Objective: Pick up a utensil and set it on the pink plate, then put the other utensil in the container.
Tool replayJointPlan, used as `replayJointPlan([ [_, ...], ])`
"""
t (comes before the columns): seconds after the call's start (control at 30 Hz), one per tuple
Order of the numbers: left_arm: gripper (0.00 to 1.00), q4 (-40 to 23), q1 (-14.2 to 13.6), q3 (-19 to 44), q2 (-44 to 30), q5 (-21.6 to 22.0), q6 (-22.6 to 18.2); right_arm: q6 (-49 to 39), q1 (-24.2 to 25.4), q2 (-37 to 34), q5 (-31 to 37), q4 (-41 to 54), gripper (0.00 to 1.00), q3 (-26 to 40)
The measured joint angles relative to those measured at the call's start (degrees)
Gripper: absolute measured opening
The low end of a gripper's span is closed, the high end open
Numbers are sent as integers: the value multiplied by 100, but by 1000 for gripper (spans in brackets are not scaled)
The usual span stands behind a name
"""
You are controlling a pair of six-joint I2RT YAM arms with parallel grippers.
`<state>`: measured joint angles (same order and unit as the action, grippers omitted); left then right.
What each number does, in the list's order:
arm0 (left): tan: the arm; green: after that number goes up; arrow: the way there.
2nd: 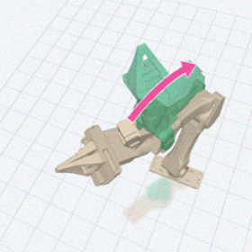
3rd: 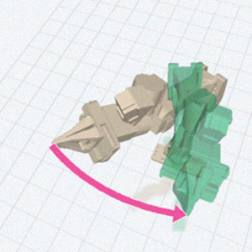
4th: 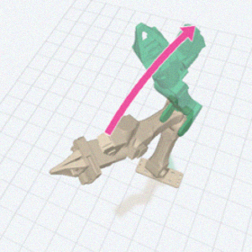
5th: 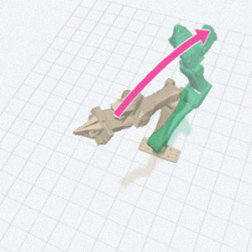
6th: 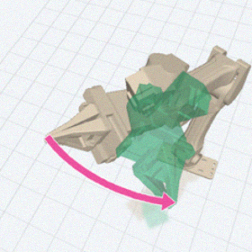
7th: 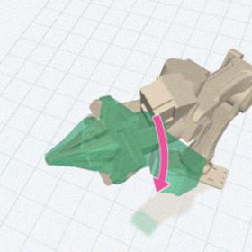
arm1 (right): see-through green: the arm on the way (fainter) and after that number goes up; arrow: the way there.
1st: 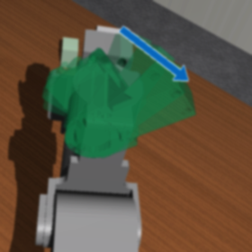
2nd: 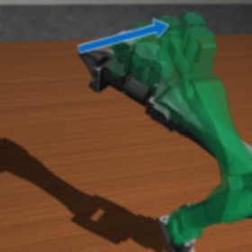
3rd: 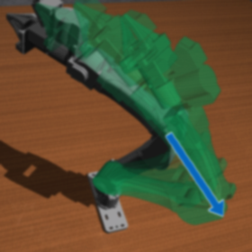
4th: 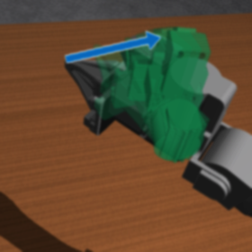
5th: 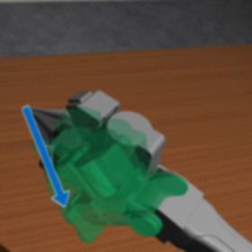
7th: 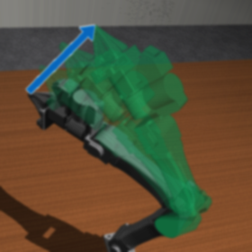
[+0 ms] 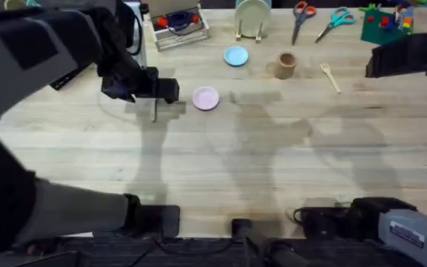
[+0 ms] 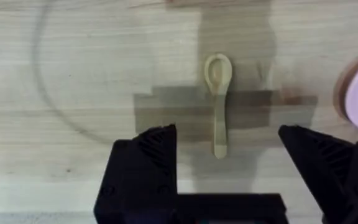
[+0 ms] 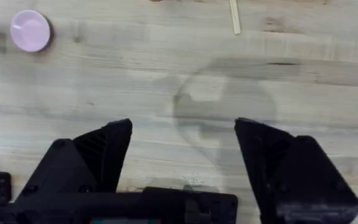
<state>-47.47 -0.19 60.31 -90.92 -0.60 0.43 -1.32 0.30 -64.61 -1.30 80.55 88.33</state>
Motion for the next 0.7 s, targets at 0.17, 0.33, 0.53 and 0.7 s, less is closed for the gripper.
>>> replayJointPlan([
  [0.17, 995, 330, 0, 0, -389, 42, 96, 0, 0, -1, 0, 0, 995, 0],
  [0.33, 995, 467, 0, 22, -631, 24, 143, -1, 0, -1, 0, 0, 995, 0],
  [0.53, 997, 465, 0, 42, -659, 22, 157, -1, 0, -1, 0, 1, 995, 0],
  [0.7, 586, 499, -17, 42, -661, 7, 201, -2, 0, -1, 0, 0, 995, 0],
])
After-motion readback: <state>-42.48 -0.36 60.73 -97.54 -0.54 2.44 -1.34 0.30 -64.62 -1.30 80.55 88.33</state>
